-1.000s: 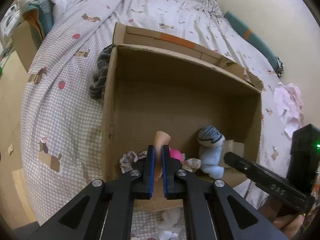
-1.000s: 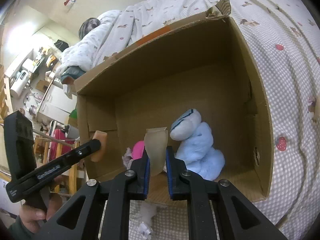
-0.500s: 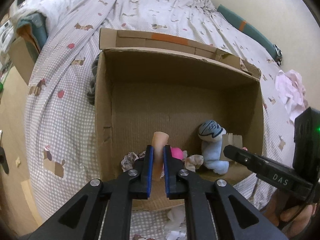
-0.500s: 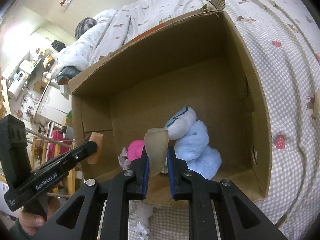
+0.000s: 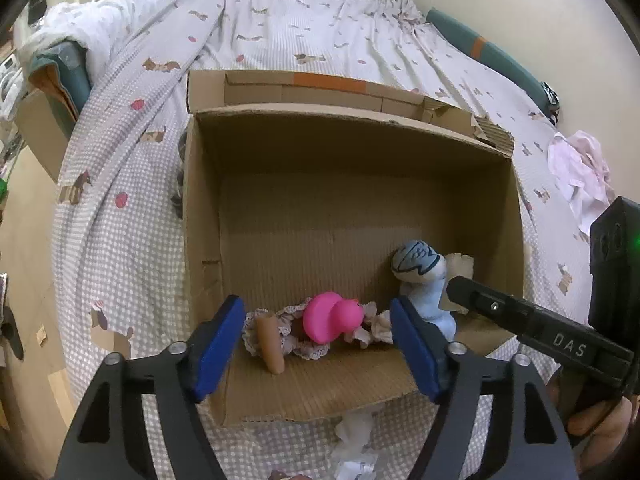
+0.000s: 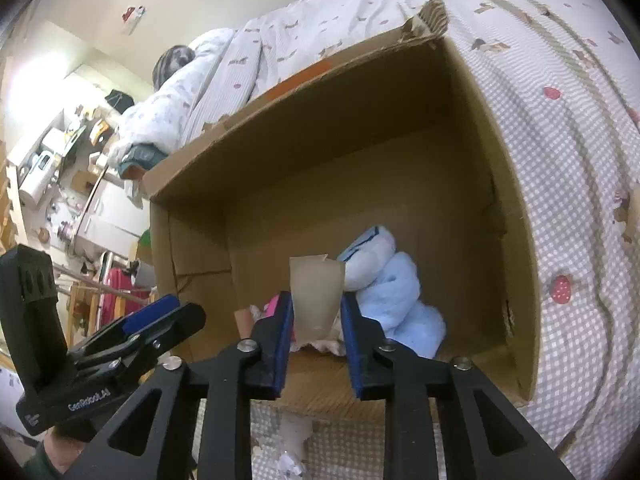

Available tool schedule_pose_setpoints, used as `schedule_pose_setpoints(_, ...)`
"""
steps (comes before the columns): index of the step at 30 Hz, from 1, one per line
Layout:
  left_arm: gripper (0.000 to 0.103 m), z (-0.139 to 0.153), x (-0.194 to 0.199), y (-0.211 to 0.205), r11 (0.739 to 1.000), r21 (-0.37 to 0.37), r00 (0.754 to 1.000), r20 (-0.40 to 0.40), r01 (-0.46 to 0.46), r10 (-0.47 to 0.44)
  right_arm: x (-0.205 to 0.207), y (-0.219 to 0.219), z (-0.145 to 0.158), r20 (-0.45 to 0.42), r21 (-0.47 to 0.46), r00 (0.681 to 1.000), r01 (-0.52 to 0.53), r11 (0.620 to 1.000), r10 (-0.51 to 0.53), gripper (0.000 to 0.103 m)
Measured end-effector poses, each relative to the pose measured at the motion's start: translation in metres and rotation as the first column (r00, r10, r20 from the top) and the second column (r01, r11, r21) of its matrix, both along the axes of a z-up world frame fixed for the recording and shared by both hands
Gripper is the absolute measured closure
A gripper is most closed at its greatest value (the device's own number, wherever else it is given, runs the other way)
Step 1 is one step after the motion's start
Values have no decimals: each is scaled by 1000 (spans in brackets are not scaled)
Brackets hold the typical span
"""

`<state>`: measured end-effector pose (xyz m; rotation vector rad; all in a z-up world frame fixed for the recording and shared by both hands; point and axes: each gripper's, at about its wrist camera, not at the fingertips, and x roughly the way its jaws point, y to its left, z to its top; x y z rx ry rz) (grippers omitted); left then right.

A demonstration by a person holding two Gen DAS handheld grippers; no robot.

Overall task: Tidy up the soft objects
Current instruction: 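Open both grippers to drop the tan roll and beige piece into the box, then move both grippers back from the box toward the white sock and clear bag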

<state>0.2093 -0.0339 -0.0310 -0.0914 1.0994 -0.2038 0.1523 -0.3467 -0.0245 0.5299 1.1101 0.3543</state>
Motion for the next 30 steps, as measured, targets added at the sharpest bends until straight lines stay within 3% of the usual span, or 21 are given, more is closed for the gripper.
schedule_pose_setpoints(1,21,1,0,0,1000,5,1000,2,-1,1,0,-1,1,3,0,1000,5,1000,-5,71)
schedule_pose_setpoints(5,19,8,-2,-3,1000,21,999,41,-6,5,-2,-6,9,39,8,999,23,1000,-23,66)
schedule_pose_setpoints(7,16,12,-4,-5,1000,29,998,67,-1,-1,-4,-8,14,61,11,997,41,999,-42,33)
schedule_pose_setpoints(8,15,15,-5,-5,999,34,997,80,-1,-2,-5,-10,17,75,16,996,54,998,-55,30)
schedule_pose_setpoints(17,14,19,-8,-1,998,61,995,95,-22,16,-6,-18,26,101,8,990,96,995,-97,29)
schedule_pose_setpoints(30,14,26,-30,14,997,46,992,117,-61,56,-23,-7,38,103,-118,991,94,989,-82,29)
